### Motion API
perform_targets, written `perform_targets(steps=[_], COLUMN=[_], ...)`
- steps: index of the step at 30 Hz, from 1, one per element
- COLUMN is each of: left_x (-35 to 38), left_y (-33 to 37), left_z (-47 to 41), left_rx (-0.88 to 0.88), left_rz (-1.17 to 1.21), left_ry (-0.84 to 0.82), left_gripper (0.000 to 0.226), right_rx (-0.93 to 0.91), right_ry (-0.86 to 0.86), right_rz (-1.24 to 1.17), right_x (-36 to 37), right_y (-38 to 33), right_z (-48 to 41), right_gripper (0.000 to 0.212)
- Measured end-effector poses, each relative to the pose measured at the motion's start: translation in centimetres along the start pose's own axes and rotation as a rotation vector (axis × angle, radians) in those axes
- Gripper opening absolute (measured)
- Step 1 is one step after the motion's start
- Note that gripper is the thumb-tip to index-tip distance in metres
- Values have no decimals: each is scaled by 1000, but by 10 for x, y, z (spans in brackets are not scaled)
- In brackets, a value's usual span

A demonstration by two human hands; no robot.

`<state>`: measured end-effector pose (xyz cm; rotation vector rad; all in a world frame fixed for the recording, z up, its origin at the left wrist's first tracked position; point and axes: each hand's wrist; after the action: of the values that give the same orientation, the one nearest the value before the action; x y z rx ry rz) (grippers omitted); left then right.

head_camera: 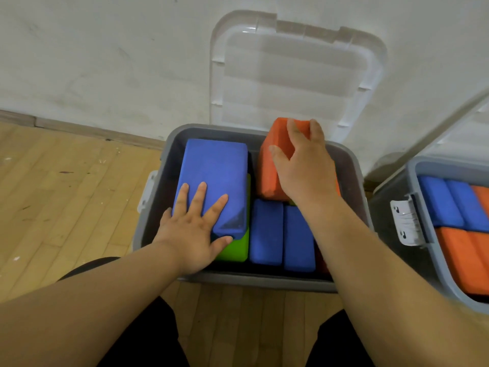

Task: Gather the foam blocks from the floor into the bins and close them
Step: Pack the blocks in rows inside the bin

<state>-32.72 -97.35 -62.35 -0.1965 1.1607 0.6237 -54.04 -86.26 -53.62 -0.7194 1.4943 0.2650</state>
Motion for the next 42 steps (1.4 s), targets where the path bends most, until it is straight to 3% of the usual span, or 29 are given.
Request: perform_targets(steps=[9, 13, 22, 28, 42], left_x=[2, 2, 4, 1, 9], left_y=[-1, 0, -1, 2, -1], left_z=[-1, 0, 3, 4, 2], left_rx=[14, 14, 31, 37, 70], left_rz=[13, 11, 18, 3, 23], left_ry=[13, 9, 12, -1, 120], left_gripper=[88, 89, 89, 91, 95], right_rx=[20, 19, -30, -86, 33], right_ry=[-172, -251, -284, -268, -384], right_rz=[215, 155, 44, 185, 304], right_x=[45, 63, 85, 85, 144], right_y=[4, -7, 6, 18, 32], right_z=[-50, -58, -67, -67, -67], right_gripper=[66, 65, 67, 66, 72])
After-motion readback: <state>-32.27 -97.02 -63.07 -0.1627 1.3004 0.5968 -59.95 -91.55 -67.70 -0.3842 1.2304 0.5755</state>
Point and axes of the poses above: each hand's wrist, its own z-axis away from the middle knuckle, its own x-axis out of the palm, y = z × x, and after that the axes turned 9 degrees about z, right-handed
